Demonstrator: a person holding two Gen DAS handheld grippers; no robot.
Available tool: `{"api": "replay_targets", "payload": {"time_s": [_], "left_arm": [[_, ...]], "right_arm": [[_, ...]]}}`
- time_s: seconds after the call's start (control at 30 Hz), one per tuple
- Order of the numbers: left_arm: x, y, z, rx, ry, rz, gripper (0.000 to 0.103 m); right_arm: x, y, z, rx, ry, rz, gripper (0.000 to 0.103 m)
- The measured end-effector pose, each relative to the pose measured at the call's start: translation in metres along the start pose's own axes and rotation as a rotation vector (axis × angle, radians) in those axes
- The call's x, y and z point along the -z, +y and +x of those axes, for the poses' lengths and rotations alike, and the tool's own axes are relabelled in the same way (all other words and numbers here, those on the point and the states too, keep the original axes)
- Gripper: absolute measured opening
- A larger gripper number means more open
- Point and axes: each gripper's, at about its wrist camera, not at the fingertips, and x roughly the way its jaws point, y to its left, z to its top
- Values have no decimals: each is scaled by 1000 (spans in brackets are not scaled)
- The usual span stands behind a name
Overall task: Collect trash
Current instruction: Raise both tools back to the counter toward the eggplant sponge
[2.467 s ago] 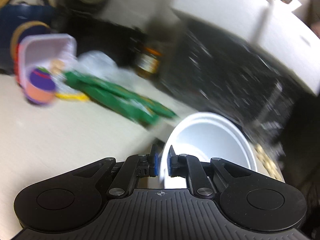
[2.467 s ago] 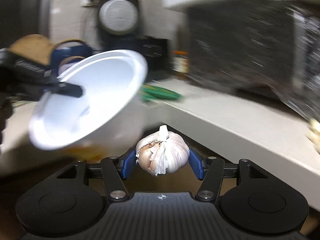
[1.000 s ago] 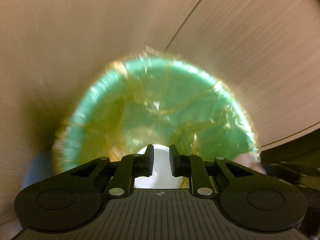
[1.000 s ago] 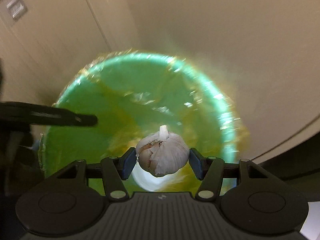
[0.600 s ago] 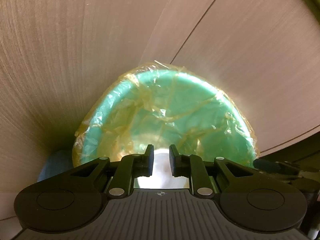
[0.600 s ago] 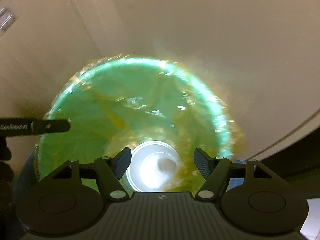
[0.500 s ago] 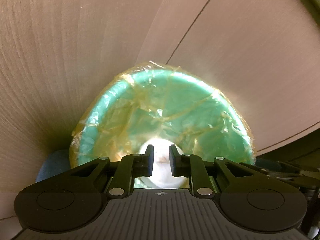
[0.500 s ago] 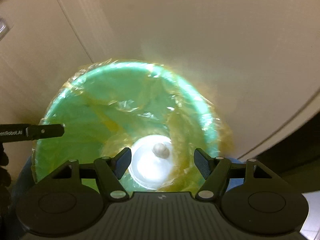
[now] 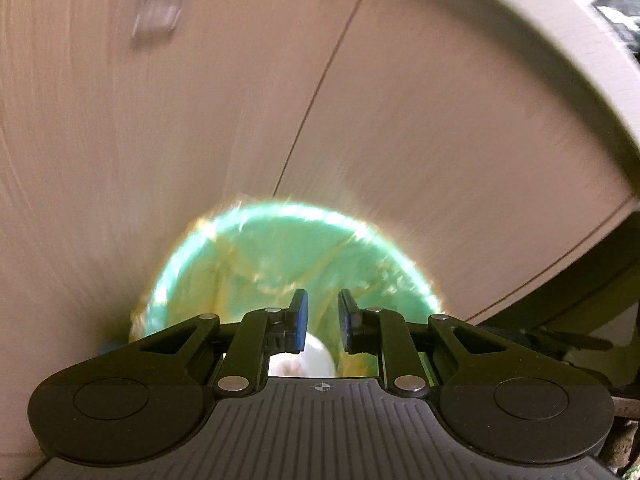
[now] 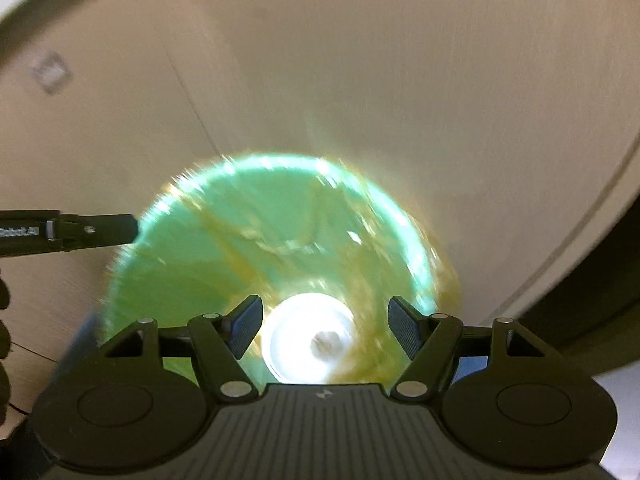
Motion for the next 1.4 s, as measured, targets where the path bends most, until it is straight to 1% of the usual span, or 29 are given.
{"api": "replay_targets", "payload": {"time_s": [0.13, 0.2, 0.33, 0.37, 0.47, 0.5, 0.57, 0.6, 0.67, 0.73, 0.8, 0.87, 0.9, 0.97, 1.03, 1.1, 1.17, 1.2, 1.27, 1.33, 1.4], "left_arm": [[-15, -23, -35, -8, -78, 65, 19], [-23, -33, -52, -11, -110, 93, 19], [-41, -48, -88, 7, -167, 137, 19], [-46, -52, -101, 9, -190, 148, 19], [-69, -63, -147, 6, -293, 175, 19], [-77, -66, -165, 3, -329, 179, 19], [-94, -73, -197, 3, -385, 182, 19], [-101, -79, -208, 9, -393, 178, 19], [-120, -82, -227, 35, -386, 146, 19], [-134, -78, -242, 22, -395, 131, 19], [-149, -72, -257, -49, -441, 142, 19], [-161, -56, -271, -140, -504, 133, 19], [-167, -44, -278, -188, -534, 108, 19], [-171, -26, -286, -241, -550, 46, 19], [-168, -5, -289, -257, -550, -34, 19], [-158, 15, -285, -241, -555, -94, 19], [-151, 31, -278, -229, -563, -144, 19], [-148, 38, -274, -235, -568, -159, 19], [-144, 51, -272, -276, -586, -178, 19], [-138, 63, -275, -308, -615, -175, 19], [-134, 70, -280, -331, -650, -159, 19]], "right_arm": [[-20, 18, -33, -5, -106, -72, 70], [-32, 26, -52, -8, -171, -105, 73], [-61, 43, -88, -10, -278, -160, 74], [-71, 45, -97, -20, -299, -167, 74], [-104, 54, -135, -55, -385, -181, 74], [-117, 56, -150, -76, -424, -185, 76], [-139, 59, -173, -112, -471, -175, 80], [-151, 61, -181, -130, -485, -162, 82], [-176, 65, -192, -163, -485, -126, 82], [-199, 71, -198, -197, -463, -104, 82], [-215, 83, -201, -209, -469, -132, 82], [-227, 101, -201, -168, -497, -178, 82], [-234, 108, -200, -145, -503, -204, 82], [-246, 120, -194, -141, -490, -242, 82], [-262, 131, -184, -176, -463, -266, 83], [-276, 141, -175, -219, -450, -285, 87], [-291, 157, -158, -247, -450, -306, 88], [-297, 167, -149, -247, -439, -318, 88], [-313, 187, -128, -242, -421, -344, 88], [-324, 201, -112, -237, -393, -316, 88], [-329, 210, -102, -309, -347, -281, 88]]}}
